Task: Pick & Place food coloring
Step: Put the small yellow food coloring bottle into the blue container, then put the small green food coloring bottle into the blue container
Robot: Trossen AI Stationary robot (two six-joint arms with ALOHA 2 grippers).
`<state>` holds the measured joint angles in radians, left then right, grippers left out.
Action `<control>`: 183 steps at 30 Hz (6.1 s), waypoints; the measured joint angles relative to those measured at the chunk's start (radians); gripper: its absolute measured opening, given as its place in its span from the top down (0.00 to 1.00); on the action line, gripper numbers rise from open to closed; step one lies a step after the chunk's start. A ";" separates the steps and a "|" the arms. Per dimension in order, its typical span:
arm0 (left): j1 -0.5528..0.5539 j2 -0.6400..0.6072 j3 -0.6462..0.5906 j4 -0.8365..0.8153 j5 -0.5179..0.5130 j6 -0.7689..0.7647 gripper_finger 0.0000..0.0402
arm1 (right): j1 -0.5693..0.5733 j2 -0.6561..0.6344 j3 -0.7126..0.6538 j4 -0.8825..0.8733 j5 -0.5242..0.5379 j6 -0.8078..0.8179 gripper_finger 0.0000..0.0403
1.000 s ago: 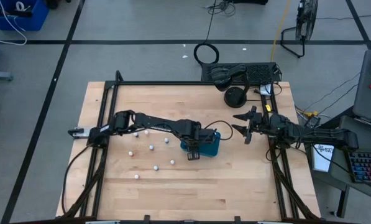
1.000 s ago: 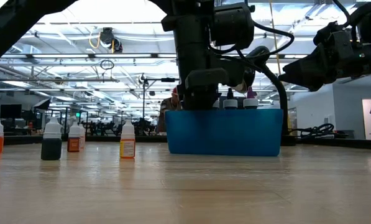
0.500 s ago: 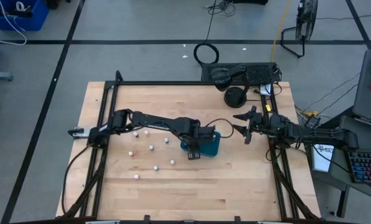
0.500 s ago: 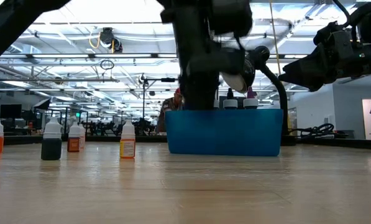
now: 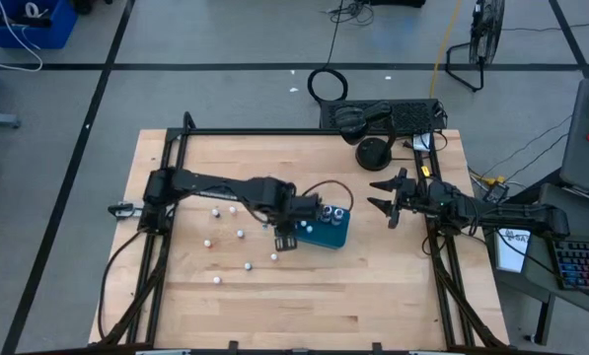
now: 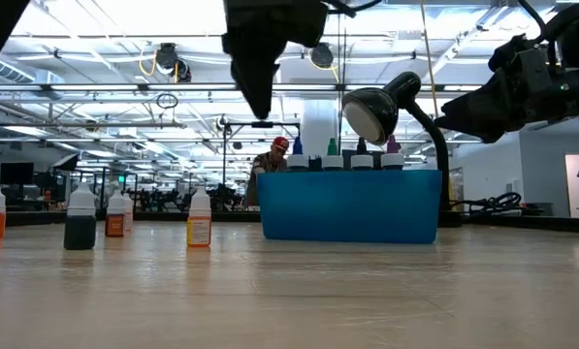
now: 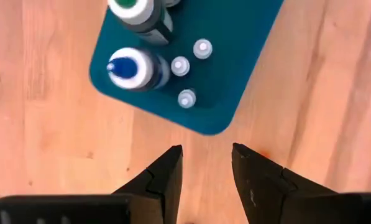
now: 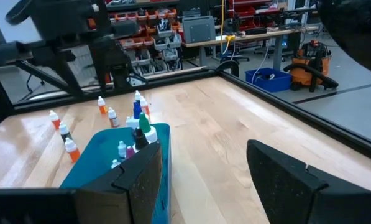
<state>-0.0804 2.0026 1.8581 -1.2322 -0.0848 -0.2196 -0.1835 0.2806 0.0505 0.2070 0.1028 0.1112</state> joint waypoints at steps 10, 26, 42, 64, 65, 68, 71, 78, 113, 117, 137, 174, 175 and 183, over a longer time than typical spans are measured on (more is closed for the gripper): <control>-0.079 -0.021 -0.208 0.081 0.039 -0.111 0.64 | 0.000 0.000 0.000 -0.001 0.000 0.000 0.44; -0.189 -0.021 -0.428 0.327 0.015 -0.161 0.43 | 0.000 0.000 0.000 -0.001 0.000 0.000 0.44; -0.183 -0.021 -0.550 0.505 0.088 -0.178 0.43 | 0.000 0.000 0.000 -0.001 0.000 0.000 0.44; -0.181 -0.021 -0.551 0.533 0.057 -0.138 0.43 | 0.000 0.000 0.000 -0.002 0.000 0.000 0.44; -0.179 -0.021 -0.551 0.528 0.057 -0.129 0.43 | 0.000 0.000 0.000 -0.002 0.000 0.000 0.44; -0.166 -0.021 -0.531 0.478 0.058 -0.123 0.43 | 0.000 0.000 0.000 -0.002 0.000 0.000 0.44; -0.150 -0.021 -0.495 0.417 0.057 -0.122 0.43 | 0.000 0.000 0.000 -0.002 0.000 0.000 0.44; -0.114 -0.021 -0.429 0.347 0.039 -0.068 0.43 | 0.000 0.000 0.000 -0.002 0.000 0.000 0.44; -0.097 -0.021 -0.409 0.374 -0.016 0.010 0.43 | 0.000 0.000 0.000 -0.002 0.000 0.000 0.44; -0.110 -0.021 -0.409 0.346 0.061 0.006 0.43 | 0.000 0.000 0.000 -0.002 0.000 0.000 0.44; -0.269 -0.096 -0.412 0.118 0.091 -0.307 0.43 | 0.000 0.000 0.000 0.000 0.000 0.000 0.44; -0.334 -0.135 -0.723 0.472 0.083 -0.484 0.43 | 0.000 0.002 0.000 0.001 0.000 0.000 0.44; -0.334 -0.135 -0.723 0.472 0.084 -0.482 0.43 | 0.000 0.002 0.000 0.001 0.000 0.000 0.44; -0.334 -0.135 -0.724 0.468 0.085 -0.466 0.43 | 0.000 0.002 0.000 0.001 0.000 0.000 0.44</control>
<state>-0.4141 1.8679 1.1339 -0.7645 -0.0002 -0.6857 -0.1835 0.2821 0.0505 0.2077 0.1028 0.1112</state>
